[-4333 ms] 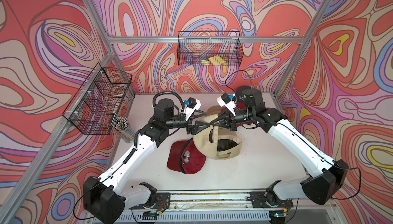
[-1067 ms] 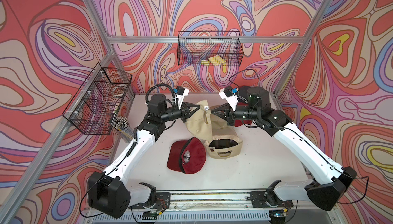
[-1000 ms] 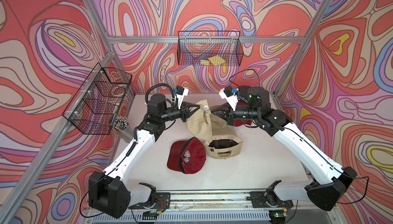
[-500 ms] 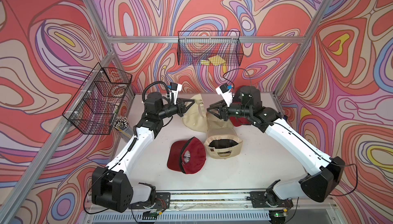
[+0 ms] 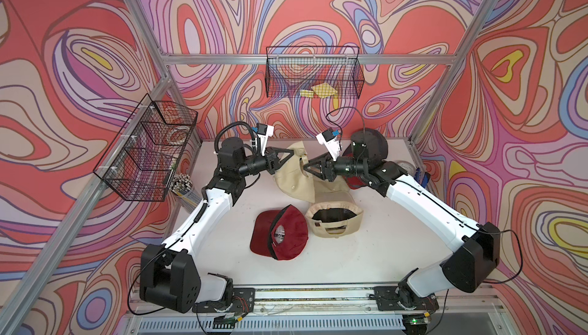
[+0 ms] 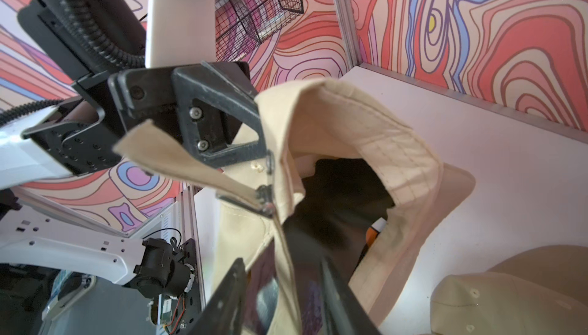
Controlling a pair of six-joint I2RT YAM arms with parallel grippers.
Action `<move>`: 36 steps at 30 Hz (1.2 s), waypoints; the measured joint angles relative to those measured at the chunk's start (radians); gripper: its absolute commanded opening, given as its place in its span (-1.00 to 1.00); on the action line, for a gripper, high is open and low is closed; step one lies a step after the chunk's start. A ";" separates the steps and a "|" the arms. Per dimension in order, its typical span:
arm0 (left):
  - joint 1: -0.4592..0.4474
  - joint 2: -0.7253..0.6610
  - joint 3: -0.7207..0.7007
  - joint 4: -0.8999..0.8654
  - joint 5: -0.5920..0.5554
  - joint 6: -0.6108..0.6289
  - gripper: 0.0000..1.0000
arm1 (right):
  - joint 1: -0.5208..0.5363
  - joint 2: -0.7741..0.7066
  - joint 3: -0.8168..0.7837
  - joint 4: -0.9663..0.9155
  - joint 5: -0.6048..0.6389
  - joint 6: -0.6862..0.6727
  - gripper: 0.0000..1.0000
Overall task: Open the adjustable buckle of the baseball cap
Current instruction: Pull the adjustable strap on the baseball cap.
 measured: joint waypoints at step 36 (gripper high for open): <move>0.067 -0.009 -0.017 -0.088 0.072 0.353 0.30 | 0.000 0.133 0.192 -0.176 -0.113 -0.212 -1.00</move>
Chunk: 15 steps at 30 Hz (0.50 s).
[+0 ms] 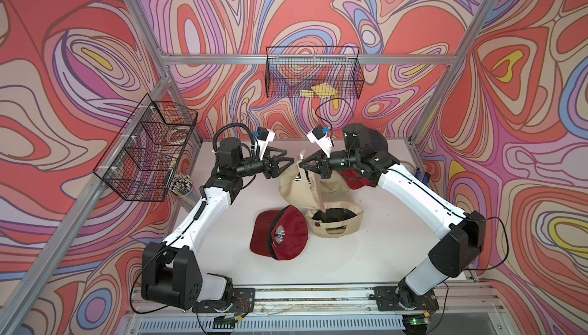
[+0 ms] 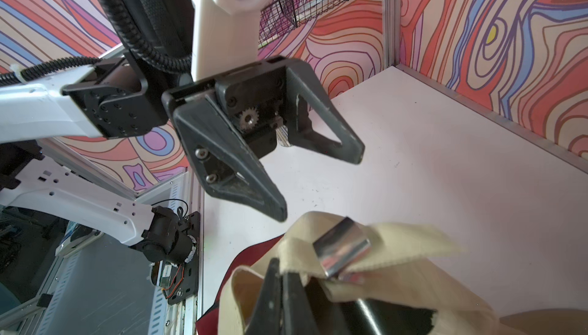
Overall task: Open the adjustable buckle of the baseball cap
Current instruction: Pull the adjustable strap on the baseball cap.
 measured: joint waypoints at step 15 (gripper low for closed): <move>0.011 0.035 -0.009 0.005 0.071 0.240 0.30 | 0.000 0.026 0.029 -0.087 -0.005 -0.080 -1.00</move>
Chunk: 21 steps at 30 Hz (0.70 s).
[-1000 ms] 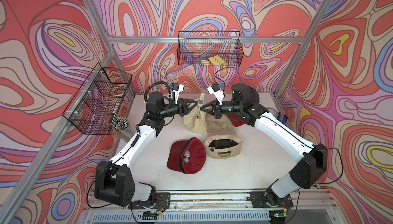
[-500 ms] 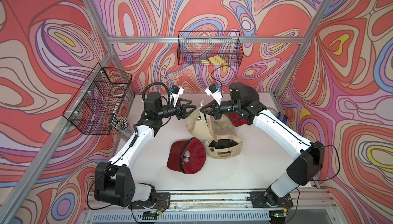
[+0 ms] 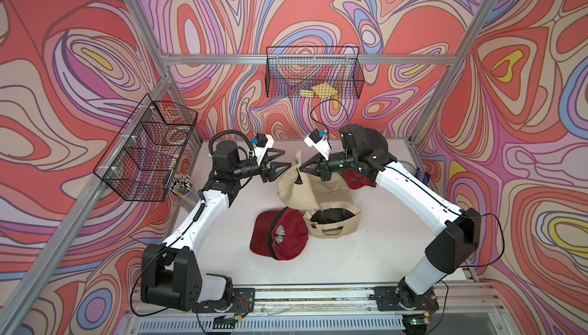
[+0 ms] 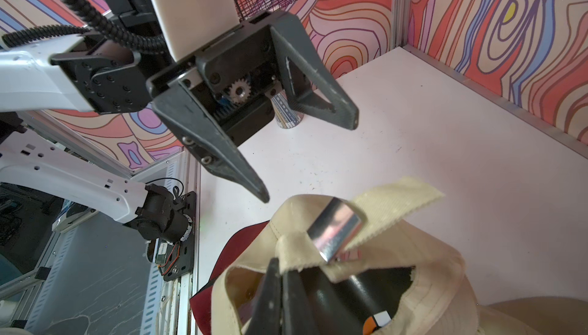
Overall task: Open the adjustable buckle of the baseball cap
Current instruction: Pull the adjustable strap on the baseball cap.
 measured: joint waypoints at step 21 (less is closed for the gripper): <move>-0.086 0.006 -0.011 -0.100 -0.027 0.163 0.18 | 0.000 0.000 0.000 0.015 -0.027 0.009 -1.00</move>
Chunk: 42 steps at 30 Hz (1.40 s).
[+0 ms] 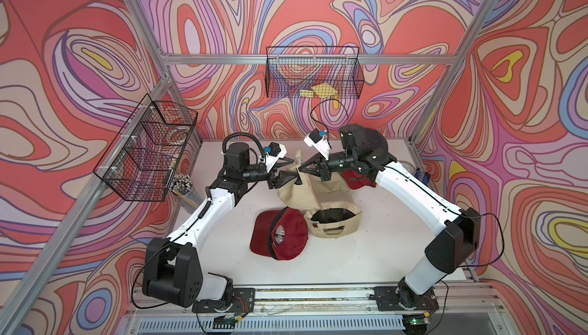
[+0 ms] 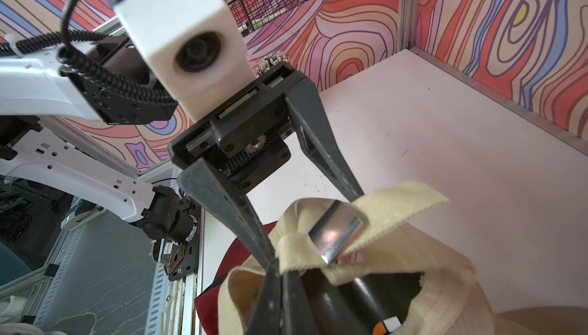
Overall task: Open the adjustable buckle of the baseball cap
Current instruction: Pull the adjustable strap on the baseball cap.
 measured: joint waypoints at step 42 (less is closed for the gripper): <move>-0.015 -0.100 -0.199 0.559 -0.281 -0.589 -1.00 | -0.001 -0.002 -0.019 0.048 0.029 0.054 -0.08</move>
